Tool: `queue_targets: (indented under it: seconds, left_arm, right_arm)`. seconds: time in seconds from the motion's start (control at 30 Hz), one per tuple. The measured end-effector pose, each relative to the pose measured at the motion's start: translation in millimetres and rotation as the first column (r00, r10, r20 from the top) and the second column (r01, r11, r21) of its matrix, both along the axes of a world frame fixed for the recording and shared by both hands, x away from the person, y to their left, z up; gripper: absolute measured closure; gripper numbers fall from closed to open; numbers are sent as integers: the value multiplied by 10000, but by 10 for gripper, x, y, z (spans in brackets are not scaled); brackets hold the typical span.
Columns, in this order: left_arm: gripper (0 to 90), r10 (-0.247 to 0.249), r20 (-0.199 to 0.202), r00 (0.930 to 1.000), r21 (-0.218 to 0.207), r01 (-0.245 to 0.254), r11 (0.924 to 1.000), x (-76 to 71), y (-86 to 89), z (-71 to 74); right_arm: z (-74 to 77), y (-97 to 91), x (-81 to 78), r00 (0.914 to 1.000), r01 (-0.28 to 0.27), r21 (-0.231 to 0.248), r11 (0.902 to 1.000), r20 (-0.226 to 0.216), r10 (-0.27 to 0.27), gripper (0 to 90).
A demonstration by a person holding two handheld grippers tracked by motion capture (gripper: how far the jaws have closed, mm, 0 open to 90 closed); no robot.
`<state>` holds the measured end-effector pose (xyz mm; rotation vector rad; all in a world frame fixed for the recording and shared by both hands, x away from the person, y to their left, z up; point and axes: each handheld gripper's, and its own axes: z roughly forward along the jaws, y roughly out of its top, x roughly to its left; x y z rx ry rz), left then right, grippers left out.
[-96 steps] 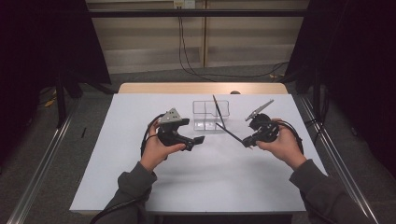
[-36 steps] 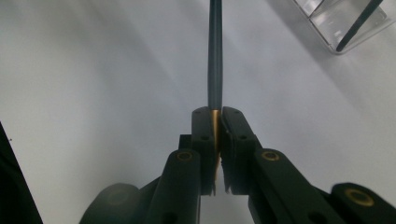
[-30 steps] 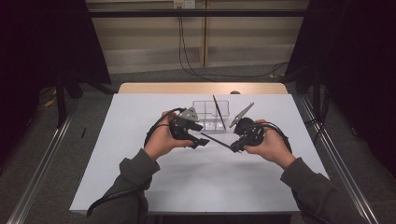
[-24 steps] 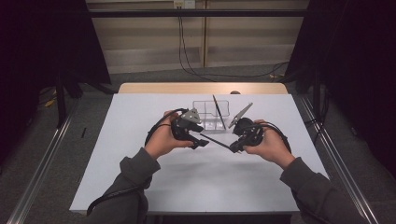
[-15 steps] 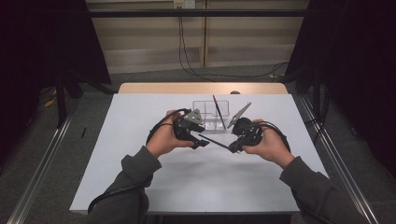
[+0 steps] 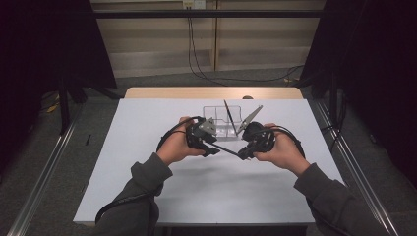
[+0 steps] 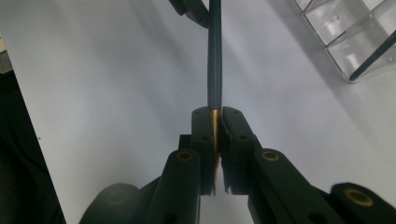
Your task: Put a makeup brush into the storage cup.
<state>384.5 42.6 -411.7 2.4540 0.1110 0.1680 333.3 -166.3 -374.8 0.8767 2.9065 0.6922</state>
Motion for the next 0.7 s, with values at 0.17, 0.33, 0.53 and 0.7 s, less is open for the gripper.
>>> queue_targets:
  seconds: [0.17,0.33,0.53,0.7]
  left_arm:
    - [630,1,-16,10000,219,-1,9998,-1,13,10]
    - [663,6,-151,9999,338,-1,9994,-26,18,3]
    - [691,-61,-451,9990,361,77,9993,-31,43,-16]
    - [710,88,-729,9973,461,-55,9989,-33,56,-27]
  right_arm:
    - [-2,7,-1,9999,-119,32,9999,-16,119,854]
    - [28,21,2,9997,-253,77,9997,17,253,854]
    - [42,18,13,9994,-336,163,9993,28,336,852]
    - [36,2,27,9991,-385,319,9987,176,380,844]
